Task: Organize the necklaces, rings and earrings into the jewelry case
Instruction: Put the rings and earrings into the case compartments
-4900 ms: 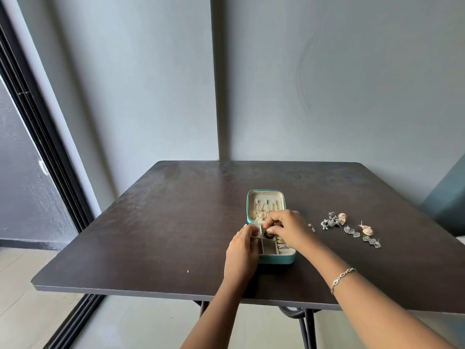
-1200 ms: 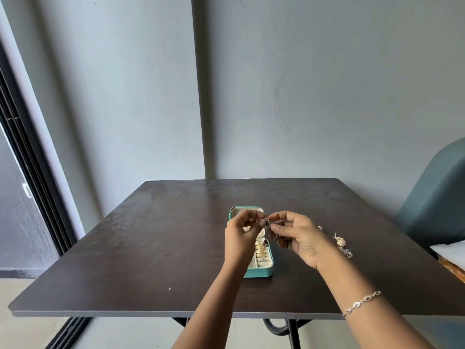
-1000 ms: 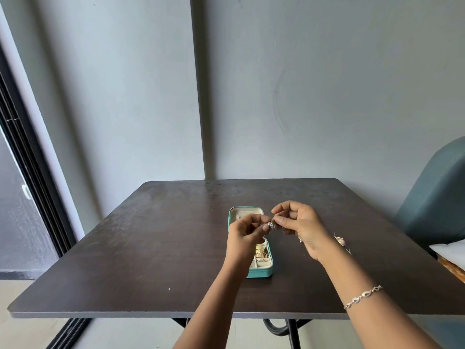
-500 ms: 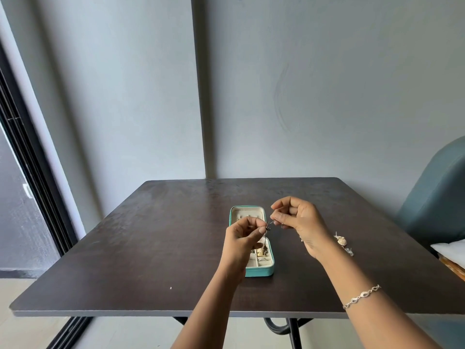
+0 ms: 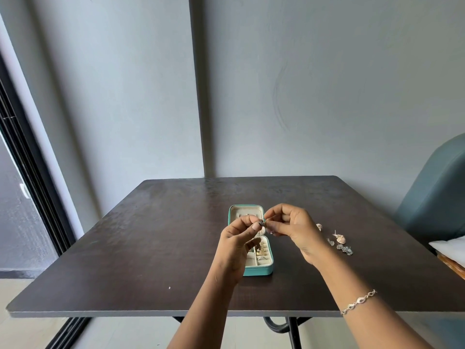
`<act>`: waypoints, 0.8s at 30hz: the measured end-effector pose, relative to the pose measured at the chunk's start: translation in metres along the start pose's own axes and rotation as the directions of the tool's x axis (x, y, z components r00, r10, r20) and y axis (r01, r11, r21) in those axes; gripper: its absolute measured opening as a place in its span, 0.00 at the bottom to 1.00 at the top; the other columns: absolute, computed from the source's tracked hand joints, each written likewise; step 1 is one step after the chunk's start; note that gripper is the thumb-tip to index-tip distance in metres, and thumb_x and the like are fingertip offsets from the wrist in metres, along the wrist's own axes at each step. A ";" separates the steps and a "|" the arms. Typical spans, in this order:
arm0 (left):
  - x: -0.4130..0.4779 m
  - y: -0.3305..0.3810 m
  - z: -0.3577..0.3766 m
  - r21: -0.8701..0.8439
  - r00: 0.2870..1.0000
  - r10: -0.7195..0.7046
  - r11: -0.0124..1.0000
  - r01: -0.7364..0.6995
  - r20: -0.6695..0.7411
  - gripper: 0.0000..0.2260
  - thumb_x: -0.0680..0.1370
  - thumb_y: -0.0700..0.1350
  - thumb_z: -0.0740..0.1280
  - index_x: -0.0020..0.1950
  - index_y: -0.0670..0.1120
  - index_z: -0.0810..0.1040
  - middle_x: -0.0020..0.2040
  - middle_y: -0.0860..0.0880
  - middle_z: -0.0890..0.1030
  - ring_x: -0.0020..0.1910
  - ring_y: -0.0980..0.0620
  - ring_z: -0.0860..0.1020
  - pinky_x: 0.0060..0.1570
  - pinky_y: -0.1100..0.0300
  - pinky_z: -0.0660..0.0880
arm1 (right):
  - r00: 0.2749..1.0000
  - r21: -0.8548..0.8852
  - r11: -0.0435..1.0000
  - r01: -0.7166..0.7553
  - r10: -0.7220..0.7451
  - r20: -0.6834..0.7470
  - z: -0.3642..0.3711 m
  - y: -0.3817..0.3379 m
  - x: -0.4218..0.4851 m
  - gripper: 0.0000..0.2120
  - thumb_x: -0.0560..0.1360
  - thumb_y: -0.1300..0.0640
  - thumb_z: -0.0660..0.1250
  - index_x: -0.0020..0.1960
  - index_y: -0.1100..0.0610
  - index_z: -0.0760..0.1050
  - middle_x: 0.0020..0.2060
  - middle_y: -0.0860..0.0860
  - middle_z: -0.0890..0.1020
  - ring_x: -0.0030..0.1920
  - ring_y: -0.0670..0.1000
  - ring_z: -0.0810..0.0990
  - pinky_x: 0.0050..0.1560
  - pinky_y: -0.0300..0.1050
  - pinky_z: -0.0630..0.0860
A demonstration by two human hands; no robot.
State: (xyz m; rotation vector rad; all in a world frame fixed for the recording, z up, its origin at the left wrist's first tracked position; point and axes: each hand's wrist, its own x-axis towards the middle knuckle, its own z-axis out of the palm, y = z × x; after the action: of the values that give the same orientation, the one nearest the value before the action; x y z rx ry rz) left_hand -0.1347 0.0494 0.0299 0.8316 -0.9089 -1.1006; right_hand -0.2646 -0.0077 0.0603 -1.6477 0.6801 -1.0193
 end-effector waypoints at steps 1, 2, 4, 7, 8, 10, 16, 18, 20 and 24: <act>0.000 0.000 0.000 0.003 1.000 -0.011 1.000 0.011 -0.012 0.02 0.67 0.43 0.71 0.36 0.48 0.80 0.39 0.48 0.80 0.42 0.52 0.76 0.45 0.56 0.69 | 1.000 -0.011 1.000 0.000 0.000 0.002 0.001 0.000 -0.001 0.09 0.71 0.71 0.66 0.41 0.58 0.76 0.32 0.51 0.78 0.32 0.41 0.77 0.34 0.32 0.74; -0.001 0.001 0.001 0.005 0.999 -0.021 1.000 0.021 -0.025 0.03 0.67 0.42 0.73 0.36 0.48 0.81 0.39 0.48 0.80 0.42 0.51 0.76 0.46 0.55 0.69 | 1.000 -0.023 1.000 0.007 -0.007 -0.003 0.002 0.000 -0.002 0.09 0.71 0.71 0.66 0.40 0.58 0.76 0.33 0.50 0.78 0.32 0.40 0.76 0.34 0.31 0.74; -0.001 0.002 0.002 -0.008 0.998 -0.034 0.999 0.034 -0.054 0.01 0.66 0.43 0.71 0.35 0.48 0.81 0.38 0.48 0.80 0.43 0.51 0.76 0.46 0.55 0.68 | 0.998 -0.045 0.998 0.044 -0.046 -0.031 0.003 -0.001 -0.002 0.09 0.72 0.70 0.66 0.40 0.57 0.77 0.33 0.50 0.77 0.35 0.42 0.75 0.35 0.32 0.73; -0.002 0.002 0.002 -0.027 0.996 -0.040 0.999 0.038 -0.077 0.01 0.65 0.44 0.70 0.35 0.48 0.81 0.37 0.49 0.80 0.40 0.53 0.77 0.43 0.58 0.69 | 0.994 -0.073 0.991 0.110 -0.112 -0.022 0.005 -0.004 -0.004 0.08 0.71 0.68 0.67 0.39 0.56 0.78 0.33 0.48 0.79 0.35 0.41 0.75 0.36 0.31 0.73; -0.002 0.002 0.003 -0.020 0.996 -0.039 0.999 0.037 -0.082 0.02 0.65 0.44 0.69 0.37 0.48 0.80 0.37 0.49 0.80 0.40 0.54 0.77 0.43 0.59 0.69 | 0.992 -0.080 0.989 0.125 -0.126 -0.005 0.006 -0.005 -0.005 0.07 0.71 0.68 0.68 0.40 0.56 0.78 0.32 0.46 0.79 0.34 0.39 0.76 0.36 0.31 0.73; -0.001 0.001 0.003 -0.001 0.995 -0.043 0.999 0.043 -0.088 0.05 0.66 0.43 0.69 0.40 0.45 0.79 0.38 0.48 0.80 0.39 0.55 0.77 0.44 0.59 0.70 | 0.989 -0.095 0.985 0.145 -0.145 0.003 0.008 -0.005 -0.005 0.08 0.70 0.70 0.69 0.40 0.57 0.77 0.30 0.45 0.78 0.32 0.37 0.77 0.37 0.30 0.73; -0.002 -0.001 0.003 0.070 0.992 -0.042 0.996 0.050 -0.119 0.07 0.77 0.43 0.63 0.42 0.46 0.81 0.39 0.48 0.81 0.41 0.53 0.78 0.46 0.58 0.71 | 0.987 -0.234 0.962 0.142 -0.156 -0.044 0.003 0.000 0.001 0.08 0.71 0.67 0.69 0.37 0.56 0.77 0.30 0.46 0.77 0.32 0.39 0.73 0.37 0.31 0.71; -0.002 -0.001 0.002 0.130 0.992 -0.005 0.991 0.022 -0.127 0.09 0.78 0.44 0.62 0.44 0.46 0.80 0.41 0.48 0.82 0.43 0.53 0.78 0.48 0.57 0.70 | 0.986 -0.307 0.940 0.146 -0.164 -0.032 0.000 0.001 0.002 0.10 0.71 0.66 0.69 0.35 0.52 0.77 0.30 0.45 0.78 0.32 0.40 0.73 0.37 0.32 0.71; -0.002 -0.001 0.002 0.178 0.991 0.054 0.984 -0.032 -0.123 0.09 0.79 0.43 0.61 0.44 0.45 0.80 0.42 0.48 0.82 0.44 0.54 0.79 0.46 0.61 0.71 | 0.982 -0.404 0.899 0.170 -0.188 -0.005 -0.002 -0.001 0.003 0.12 0.70 0.65 0.70 0.34 0.50 0.76 0.30 0.44 0.78 0.33 0.39 0.74 0.38 0.30 0.70; -0.001 -0.002 0.004 0.267 0.984 0.155 0.955 -0.127 -0.087 0.08 0.78 0.36 0.62 0.44 0.44 0.79 0.41 0.48 0.81 0.41 0.59 0.79 0.39 0.70 0.72 | 0.967 -0.582 0.781 0.226 -0.250 0.039 -0.003 -0.004 0.003 0.05 0.70 0.64 0.70 0.38 0.56 0.79 0.33 0.44 0.78 0.33 0.40 0.74 0.37 0.28 0.67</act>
State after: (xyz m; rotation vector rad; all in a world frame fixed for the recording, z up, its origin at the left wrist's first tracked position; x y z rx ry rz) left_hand -0.1392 0.0496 0.0293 1.0152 -1.0193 -0.8142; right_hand -0.2659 -0.0107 0.0656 -2.3055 0.8888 -1.0883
